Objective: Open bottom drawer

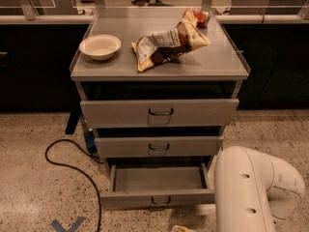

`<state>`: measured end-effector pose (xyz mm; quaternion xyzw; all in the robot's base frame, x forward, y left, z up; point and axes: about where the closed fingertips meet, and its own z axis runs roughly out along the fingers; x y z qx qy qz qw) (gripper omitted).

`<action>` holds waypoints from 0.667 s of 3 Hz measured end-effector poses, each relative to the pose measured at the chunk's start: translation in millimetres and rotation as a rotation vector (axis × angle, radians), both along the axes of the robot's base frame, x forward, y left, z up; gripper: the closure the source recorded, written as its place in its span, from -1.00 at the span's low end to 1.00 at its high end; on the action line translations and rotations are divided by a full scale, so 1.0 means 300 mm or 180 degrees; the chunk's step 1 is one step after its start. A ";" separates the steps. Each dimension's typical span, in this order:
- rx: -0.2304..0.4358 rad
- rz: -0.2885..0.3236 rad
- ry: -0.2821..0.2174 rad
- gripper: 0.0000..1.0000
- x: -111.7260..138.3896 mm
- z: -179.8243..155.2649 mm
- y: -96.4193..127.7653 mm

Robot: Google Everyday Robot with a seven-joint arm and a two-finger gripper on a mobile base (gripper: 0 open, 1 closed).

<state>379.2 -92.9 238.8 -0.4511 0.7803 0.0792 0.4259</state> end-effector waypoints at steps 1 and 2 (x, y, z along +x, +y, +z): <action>-0.0001 0.0005 0.0002 0.63 0.001 -0.001 0.002; -0.0001 0.0005 0.0002 0.16 0.001 -0.001 0.002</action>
Offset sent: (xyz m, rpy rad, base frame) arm 0.0003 0.0006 -0.0004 -0.0004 0.0007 0.0017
